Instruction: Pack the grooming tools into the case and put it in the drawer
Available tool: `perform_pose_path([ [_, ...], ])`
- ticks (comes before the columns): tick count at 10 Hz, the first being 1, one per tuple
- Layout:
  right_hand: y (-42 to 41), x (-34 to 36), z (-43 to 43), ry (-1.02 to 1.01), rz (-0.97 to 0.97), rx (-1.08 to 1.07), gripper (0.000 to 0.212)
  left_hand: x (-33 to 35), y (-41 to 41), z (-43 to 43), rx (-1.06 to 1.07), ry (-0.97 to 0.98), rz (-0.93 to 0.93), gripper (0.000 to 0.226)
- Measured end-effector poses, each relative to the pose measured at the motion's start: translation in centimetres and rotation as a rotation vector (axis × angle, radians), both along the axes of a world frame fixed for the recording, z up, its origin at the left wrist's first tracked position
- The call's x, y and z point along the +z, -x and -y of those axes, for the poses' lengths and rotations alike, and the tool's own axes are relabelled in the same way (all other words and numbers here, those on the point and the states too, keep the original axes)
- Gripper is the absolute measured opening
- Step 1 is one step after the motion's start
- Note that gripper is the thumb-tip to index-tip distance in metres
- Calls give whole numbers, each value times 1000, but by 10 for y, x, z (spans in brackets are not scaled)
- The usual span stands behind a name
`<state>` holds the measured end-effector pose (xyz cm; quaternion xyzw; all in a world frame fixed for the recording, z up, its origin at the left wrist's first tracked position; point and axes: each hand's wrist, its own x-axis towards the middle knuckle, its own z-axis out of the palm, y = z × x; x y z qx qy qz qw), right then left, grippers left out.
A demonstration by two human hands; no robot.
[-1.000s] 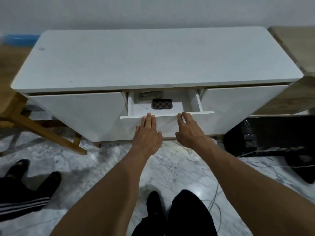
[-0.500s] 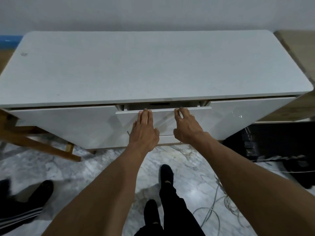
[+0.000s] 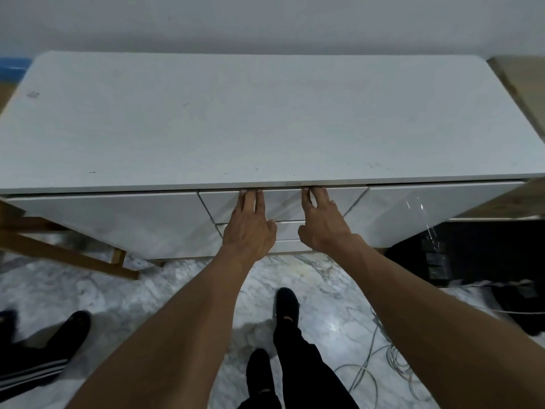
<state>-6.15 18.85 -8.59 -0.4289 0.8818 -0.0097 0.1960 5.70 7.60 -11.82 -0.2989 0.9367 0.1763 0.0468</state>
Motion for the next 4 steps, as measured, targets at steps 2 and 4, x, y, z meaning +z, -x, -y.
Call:
perform_pose_path([
  [2, 5, 4, 0, -52, 14, 29, 89, 8, 2, 1, 2, -51, 68, 70],
  [4, 9, 33, -3, 85, 106, -64, 60, 17, -35, -15, 77, -53, 68, 67],
])
